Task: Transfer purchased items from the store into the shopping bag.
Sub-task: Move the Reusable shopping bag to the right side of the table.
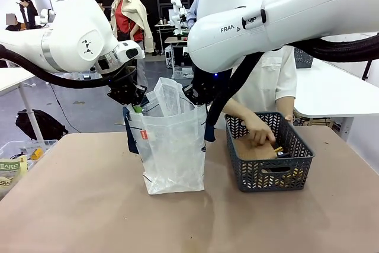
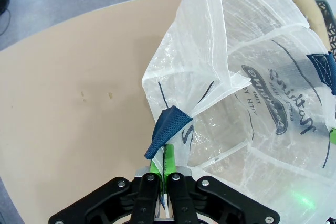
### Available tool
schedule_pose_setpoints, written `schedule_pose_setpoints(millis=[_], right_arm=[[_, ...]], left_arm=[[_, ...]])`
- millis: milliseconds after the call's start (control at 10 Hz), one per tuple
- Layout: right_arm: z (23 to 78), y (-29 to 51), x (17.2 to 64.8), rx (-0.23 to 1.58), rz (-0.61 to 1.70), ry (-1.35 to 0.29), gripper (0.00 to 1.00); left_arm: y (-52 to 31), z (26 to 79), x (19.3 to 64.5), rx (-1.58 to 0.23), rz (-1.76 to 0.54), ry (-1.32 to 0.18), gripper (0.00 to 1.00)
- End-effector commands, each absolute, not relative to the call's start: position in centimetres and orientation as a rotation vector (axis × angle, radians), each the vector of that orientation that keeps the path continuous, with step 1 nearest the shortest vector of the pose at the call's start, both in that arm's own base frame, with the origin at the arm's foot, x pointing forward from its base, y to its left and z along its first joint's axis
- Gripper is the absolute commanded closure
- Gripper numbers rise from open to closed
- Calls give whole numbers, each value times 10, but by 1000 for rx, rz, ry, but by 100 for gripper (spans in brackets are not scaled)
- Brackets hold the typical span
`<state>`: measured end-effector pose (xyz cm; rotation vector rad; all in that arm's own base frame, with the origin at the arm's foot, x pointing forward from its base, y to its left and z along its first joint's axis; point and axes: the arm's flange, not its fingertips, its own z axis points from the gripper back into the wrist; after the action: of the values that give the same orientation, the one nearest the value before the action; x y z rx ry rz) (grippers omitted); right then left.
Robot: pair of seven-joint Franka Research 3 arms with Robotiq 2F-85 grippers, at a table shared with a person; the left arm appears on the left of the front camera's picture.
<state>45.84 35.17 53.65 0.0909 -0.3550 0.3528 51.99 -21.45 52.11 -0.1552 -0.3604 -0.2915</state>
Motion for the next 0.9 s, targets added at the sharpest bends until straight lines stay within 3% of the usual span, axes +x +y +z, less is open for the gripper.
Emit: schedule_pose_setpoints(millis=[0, 800], right_arm=[[535, 350, 458, 94, 346, -350, 100], [535, 350, 458, 94, 346, -350, 100]], left_arm=[[-215, 520, 518, -162, -292, -361, 100], [-215, 520, 518, -162, -292, -361, 100]])
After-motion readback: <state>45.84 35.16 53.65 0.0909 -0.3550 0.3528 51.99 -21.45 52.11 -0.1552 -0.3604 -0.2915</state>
